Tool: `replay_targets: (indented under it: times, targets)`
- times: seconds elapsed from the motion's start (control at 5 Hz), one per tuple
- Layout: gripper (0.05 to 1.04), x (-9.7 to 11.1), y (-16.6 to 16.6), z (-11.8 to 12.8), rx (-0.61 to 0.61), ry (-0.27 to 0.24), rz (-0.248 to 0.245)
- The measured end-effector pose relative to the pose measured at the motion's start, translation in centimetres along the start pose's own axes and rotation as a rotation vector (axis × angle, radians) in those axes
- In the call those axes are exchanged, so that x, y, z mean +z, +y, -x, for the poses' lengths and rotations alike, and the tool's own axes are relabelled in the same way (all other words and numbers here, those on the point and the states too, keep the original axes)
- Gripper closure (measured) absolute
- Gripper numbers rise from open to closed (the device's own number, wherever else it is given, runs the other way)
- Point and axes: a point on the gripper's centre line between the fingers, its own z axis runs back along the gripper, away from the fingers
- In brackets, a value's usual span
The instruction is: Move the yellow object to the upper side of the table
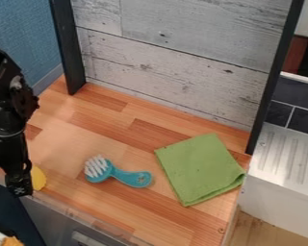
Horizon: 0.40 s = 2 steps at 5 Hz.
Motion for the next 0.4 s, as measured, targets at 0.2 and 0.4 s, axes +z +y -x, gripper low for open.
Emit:
replay_targets:
  times: [0.2,0.4]
  targets:
    - [0.084,0.11,-0.58,0.5,0.015,0.022,-0.006]
    - [0.134,0.03,-0.95,0.77,0.014,0.027,-0.024]
